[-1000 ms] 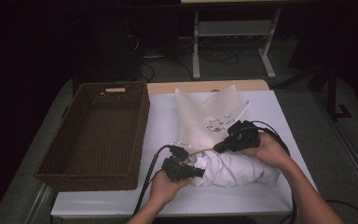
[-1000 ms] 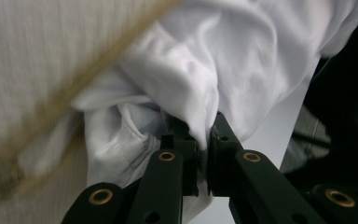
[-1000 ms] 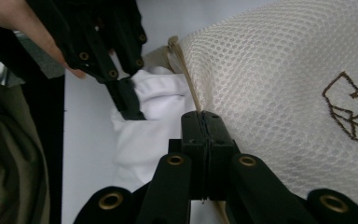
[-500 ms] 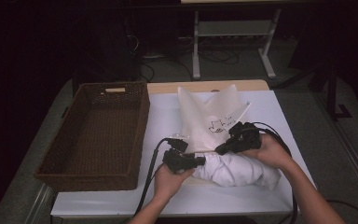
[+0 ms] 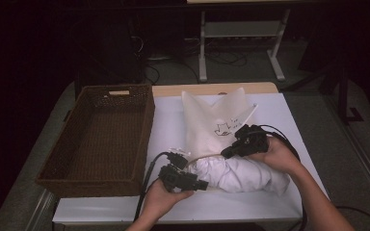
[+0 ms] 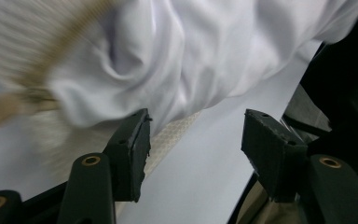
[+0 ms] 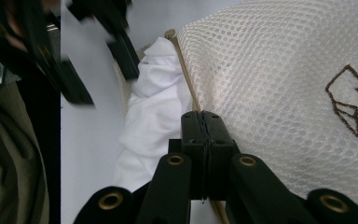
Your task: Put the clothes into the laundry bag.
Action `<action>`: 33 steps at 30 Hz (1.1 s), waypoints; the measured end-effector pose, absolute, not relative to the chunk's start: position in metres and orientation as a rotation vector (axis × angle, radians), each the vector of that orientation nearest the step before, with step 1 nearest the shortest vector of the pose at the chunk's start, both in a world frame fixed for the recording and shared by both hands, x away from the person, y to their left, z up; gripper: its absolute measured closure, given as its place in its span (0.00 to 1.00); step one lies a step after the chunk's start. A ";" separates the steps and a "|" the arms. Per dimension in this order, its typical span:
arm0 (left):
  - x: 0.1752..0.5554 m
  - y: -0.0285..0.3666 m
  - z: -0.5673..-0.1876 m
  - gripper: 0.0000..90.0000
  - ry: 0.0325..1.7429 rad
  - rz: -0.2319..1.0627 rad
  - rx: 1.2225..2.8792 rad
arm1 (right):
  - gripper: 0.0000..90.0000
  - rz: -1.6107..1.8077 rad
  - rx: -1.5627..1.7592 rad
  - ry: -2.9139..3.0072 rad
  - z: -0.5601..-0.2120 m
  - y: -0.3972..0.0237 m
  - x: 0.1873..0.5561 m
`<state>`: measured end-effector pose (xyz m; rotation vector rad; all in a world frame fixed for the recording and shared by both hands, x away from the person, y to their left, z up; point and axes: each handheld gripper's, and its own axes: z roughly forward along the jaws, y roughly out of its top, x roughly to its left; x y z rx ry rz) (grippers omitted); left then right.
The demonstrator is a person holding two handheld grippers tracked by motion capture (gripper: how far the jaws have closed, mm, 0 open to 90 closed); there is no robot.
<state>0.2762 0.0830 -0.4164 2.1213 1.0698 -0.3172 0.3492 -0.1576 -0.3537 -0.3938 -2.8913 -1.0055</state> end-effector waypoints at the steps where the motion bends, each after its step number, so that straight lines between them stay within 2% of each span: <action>1: 0.276 0.083 -0.416 0.45 1.070 -0.317 2.121 | 0.99 -1.006 -0.394 -2.891 -0.354 -0.158 0.349; 2: 0.282 0.074 -0.429 0.45 1.108 -0.352 2.092 | 0.99 -1.005 -0.394 -2.891 -0.354 -0.157 0.349; 6: 0.292 0.067 -0.441 0.45 1.177 -0.386 1.988 | 0.99 -1.006 -0.386 -2.890 -0.354 -0.157 0.347; 8: 0.295 0.067 -0.443 0.62 1.193 -0.345 1.944 | 0.99 -1.012 -0.376 -2.894 -0.354 -0.156 0.347; 9: 0.295 0.067 -0.443 0.62 1.185 -0.314 1.940 | 0.99 -1.016 -0.375 -2.893 -0.354 -0.156 0.347; 11: 0.293 0.069 -0.441 0.84 1.160 -0.254 1.932 | 0.99 -1.019 -0.371 -2.892 -0.353 -0.157 0.347; 14: 0.288 0.068 -0.432 0.92 1.118 -0.204 1.946 | 0.99 -1.026 -0.361 -2.895 -0.352 -0.156 0.345; 21: 0.294 0.059 -0.421 0.93 1.133 -0.226 1.863 | 0.99 -1.024 -0.310 -2.899 -0.346 -0.151 0.337; 23: 0.300 0.052 -0.423 0.93 1.165 -0.163 1.811 | 0.99 -1.032 -0.269 -2.902 -0.339 -0.148 0.333; 27: 0.310 0.053 -0.430 0.92 1.213 -0.148 1.774 | 0.99 -1.014 -0.295 -2.923 -0.339 -0.150 0.336; 30: 0.308 0.057 -0.427 0.78 1.191 -0.139 1.830 | 0.99 -0.977 -0.373 -2.921 -0.351 -0.162 0.346; 31: 0.306 0.060 -0.425 0.78 1.176 -0.142 1.854 | 0.99 -0.977 -0.373 -2.921 -0.351 -0.162 0.346; 33: 0.299 0.067 -0.420 0.68 1.152 -0.126 1.899 | 0.99 -0.996 -0.400 -2.906 -0.353 -0.168 0.347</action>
